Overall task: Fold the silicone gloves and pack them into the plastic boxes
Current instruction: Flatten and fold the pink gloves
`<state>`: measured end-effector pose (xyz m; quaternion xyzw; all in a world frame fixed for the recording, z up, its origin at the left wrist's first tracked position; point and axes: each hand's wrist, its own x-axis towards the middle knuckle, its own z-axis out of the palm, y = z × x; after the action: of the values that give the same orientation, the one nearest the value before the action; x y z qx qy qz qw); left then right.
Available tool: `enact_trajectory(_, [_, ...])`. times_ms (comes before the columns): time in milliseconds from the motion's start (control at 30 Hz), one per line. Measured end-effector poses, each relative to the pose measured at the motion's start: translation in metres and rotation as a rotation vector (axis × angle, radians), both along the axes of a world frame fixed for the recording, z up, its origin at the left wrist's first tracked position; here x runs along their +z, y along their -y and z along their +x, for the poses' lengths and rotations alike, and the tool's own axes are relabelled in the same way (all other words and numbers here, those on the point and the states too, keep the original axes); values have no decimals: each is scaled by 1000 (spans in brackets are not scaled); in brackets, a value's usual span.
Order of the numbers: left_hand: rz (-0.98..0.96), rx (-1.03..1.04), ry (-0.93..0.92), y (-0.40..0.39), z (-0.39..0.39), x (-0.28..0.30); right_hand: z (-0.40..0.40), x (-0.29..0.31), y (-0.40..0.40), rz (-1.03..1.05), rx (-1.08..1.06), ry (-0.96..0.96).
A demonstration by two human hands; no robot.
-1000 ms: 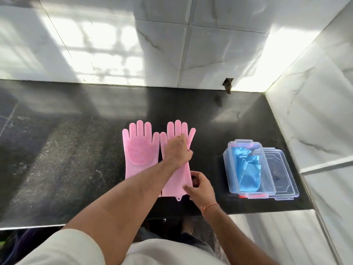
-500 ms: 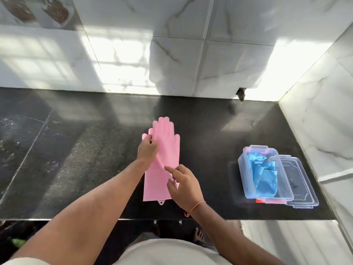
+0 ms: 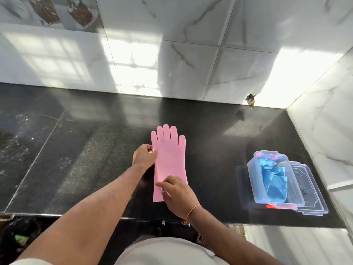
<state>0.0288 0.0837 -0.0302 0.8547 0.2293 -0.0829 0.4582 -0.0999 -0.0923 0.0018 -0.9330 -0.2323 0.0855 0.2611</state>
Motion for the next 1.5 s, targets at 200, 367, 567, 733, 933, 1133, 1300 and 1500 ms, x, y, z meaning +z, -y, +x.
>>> enact_trajectory(200, [-23,-17,22,-4,-3,-2,0,-4,-8,-4,40,-32])
enact_trajectory(367, [4,-47,23,-6,-7,1,2,-7,-18,-18,52,-42])
enact_trajectory(567, [-48,-89,1,-8,-12,2,2,-13,-23,-46,60,-118])
enact_trajectory(733, [4,-183,31,-11,-35,1,8,-15,-4,67,-84,-179])
enact_trajectory(933, [91,-238,-3,-18,-93,-6,9,-26,36,56,-553,-130])
enact_trajectory(1133, [158,-257,-71,-17,-126,-4,8,-26,45,67,-779,-415])
enact_trajectory(1300, [169,-273,-96,-17,-129,-1,11,-24,41,105,-813,-518])
enact_trajectory(1500, [142,-232,-118,-21,-133,-2,10,-18,41,121,-818,-585])
